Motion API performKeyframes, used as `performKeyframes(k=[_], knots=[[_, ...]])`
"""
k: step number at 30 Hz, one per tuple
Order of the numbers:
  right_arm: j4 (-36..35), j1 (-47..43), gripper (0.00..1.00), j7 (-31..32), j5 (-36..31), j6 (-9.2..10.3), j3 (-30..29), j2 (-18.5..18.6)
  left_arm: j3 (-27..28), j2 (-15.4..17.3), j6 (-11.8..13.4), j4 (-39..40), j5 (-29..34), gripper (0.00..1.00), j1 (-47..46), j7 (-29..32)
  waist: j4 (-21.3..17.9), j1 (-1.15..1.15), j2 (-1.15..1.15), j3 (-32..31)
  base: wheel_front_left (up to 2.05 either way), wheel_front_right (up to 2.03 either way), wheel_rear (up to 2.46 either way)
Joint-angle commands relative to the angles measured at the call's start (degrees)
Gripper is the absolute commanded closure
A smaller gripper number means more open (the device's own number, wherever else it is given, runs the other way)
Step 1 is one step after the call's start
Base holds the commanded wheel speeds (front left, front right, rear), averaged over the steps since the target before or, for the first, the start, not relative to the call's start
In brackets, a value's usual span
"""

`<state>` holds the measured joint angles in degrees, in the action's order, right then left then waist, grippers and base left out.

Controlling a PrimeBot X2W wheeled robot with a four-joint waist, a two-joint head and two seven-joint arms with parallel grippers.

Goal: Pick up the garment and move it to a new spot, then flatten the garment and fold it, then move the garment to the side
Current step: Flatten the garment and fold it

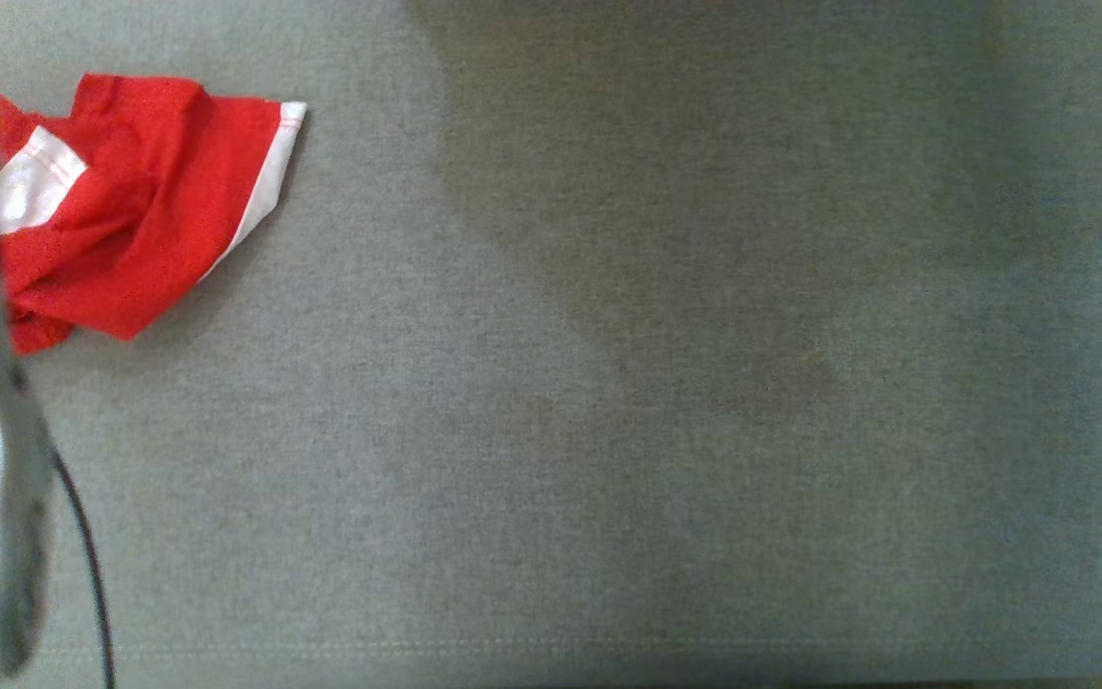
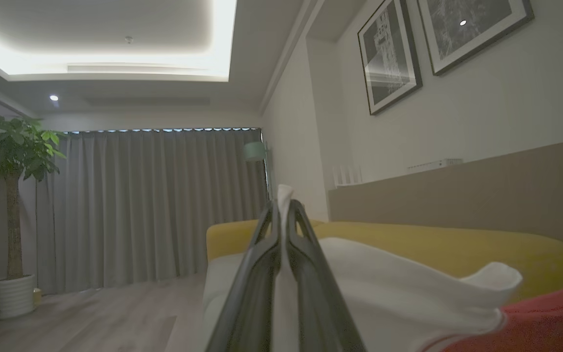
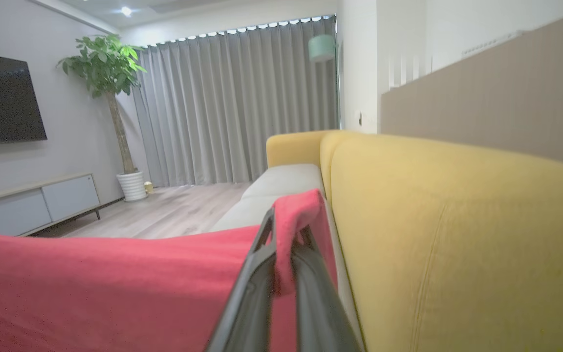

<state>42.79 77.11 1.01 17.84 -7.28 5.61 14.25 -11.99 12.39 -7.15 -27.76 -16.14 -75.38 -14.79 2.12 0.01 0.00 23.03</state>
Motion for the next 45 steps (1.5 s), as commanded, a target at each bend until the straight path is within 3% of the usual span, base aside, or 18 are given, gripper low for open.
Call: performKeyframes(k=[1, 7, 15, 24, 29, 45], knots=[[-0.63, -1.35, 1.00, -0.81, 0.62, -0.21, 0.24, -1.60, 0.31, 2.35, -0.31, 1.93, -0.74, 1.00, 1.33, -0.19, 0.38, -0.01, 0.00, 0.44, 0.00, 0.00, 0.00], [6.74, -11.02, 1.00, -1.97, 2.77, -0.21, 3.31, -1.78, -4.54, 2.78, -0.33, 2.83, -4.28, 1.00, 14.82, -0.20, 1.16, -0.01, 0.00, -0.11, 0.00, 0.00, 0.00], [11.29, -23.31, 1.00, 3.45, 9.00, -0.21, 10.66, 0.03, -13.59, 5.07, -0.33, 2.22, -9.71, 1.00, 30.71, -0.20, 1.73, -0.01, 0.00, -5.13, 0.00, 0.00, 0.00], [7.73, -33.73, 1.00, 11.66, 16.14, -0.21, 19.92, 4.84, -25.37, 11.47, -0.34, 1.28, -16.16, 1.00, 40.57, 2.17, 1.70, -0.01, 0.00, -11.71, 0.00, 0.00, 0.00], [5.89, -36.76, 1.00, 14.31, 18.21, -0.21, 22.95, 7.18, -28.40, 14.15, -0.34, 3.20, -20.26, 1.00, 43.25, 4.87, 1.67, -0.01, 0.00, -14.42, 0.00, 0.00, 0.00], [-1.49, -45.46, 1.00, 26.71, 26.26, -0.21, 31.99, 16.54, -37.42, 26.57, -0.34, 21.71, -41.72, 1.00, 51.24, 18.89, 2.36, -0.01, 0.00, -20.83, 0.00, 0.00, 0.00]])
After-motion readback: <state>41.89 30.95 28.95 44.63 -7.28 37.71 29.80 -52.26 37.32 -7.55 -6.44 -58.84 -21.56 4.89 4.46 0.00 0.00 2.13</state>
